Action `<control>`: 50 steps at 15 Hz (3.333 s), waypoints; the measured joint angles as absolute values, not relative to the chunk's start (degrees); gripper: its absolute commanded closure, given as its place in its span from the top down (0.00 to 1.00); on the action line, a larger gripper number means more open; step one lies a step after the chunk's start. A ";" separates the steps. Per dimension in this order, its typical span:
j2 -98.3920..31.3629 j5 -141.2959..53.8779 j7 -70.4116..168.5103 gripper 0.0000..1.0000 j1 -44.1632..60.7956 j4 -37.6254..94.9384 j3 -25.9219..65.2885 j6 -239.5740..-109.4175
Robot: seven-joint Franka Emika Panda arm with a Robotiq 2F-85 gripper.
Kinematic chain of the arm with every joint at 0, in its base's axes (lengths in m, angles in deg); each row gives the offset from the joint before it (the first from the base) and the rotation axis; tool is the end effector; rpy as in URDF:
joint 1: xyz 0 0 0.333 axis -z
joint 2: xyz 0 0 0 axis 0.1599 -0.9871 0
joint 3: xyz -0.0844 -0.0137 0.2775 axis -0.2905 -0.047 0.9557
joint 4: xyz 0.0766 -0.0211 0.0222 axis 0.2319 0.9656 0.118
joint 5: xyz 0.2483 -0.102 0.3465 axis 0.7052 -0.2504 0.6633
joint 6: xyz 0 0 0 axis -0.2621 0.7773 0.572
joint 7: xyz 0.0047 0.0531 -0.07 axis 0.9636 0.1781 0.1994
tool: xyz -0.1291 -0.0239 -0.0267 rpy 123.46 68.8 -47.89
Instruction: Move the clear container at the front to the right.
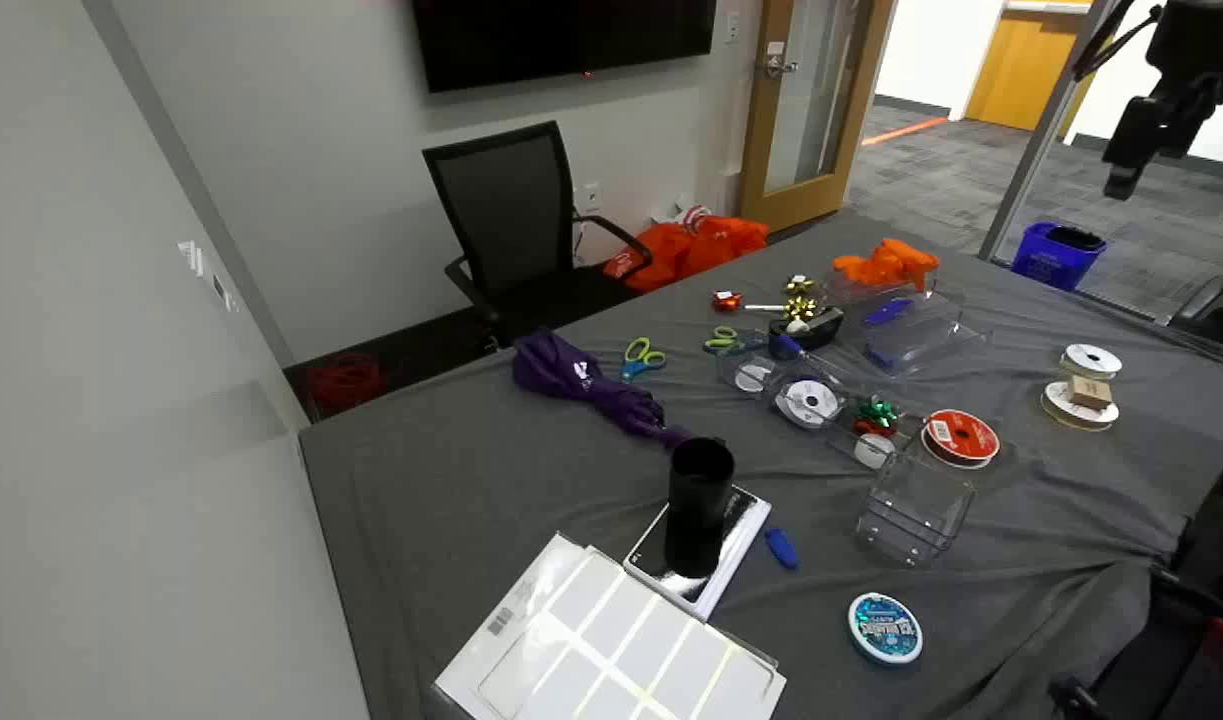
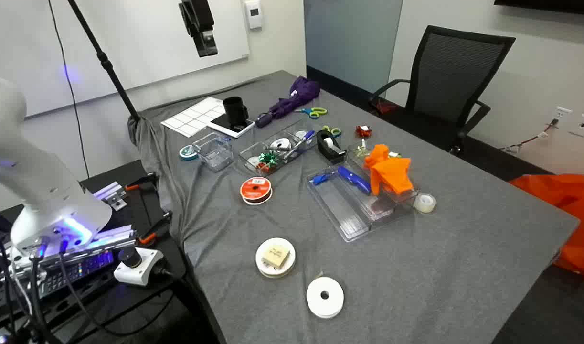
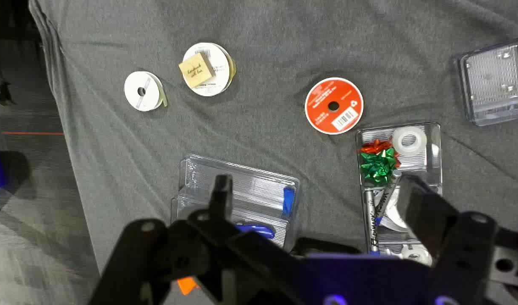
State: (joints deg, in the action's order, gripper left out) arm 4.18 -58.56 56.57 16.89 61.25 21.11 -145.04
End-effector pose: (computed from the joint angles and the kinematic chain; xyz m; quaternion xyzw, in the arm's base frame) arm 0.4877 -0.1219 0.4833 0.9896 -0.0229 -0.0044 0.1421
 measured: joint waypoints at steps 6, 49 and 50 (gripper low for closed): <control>4.18 -58.56 56.56 1.00 16.89 61.25 21.11 -145.04; -17.42 -52.26 63.35 1.00 7.74 85.03 23.51 -192.68; -18.90 -51.09 64.75 1.00 7.62 85.46 23.55 -195.45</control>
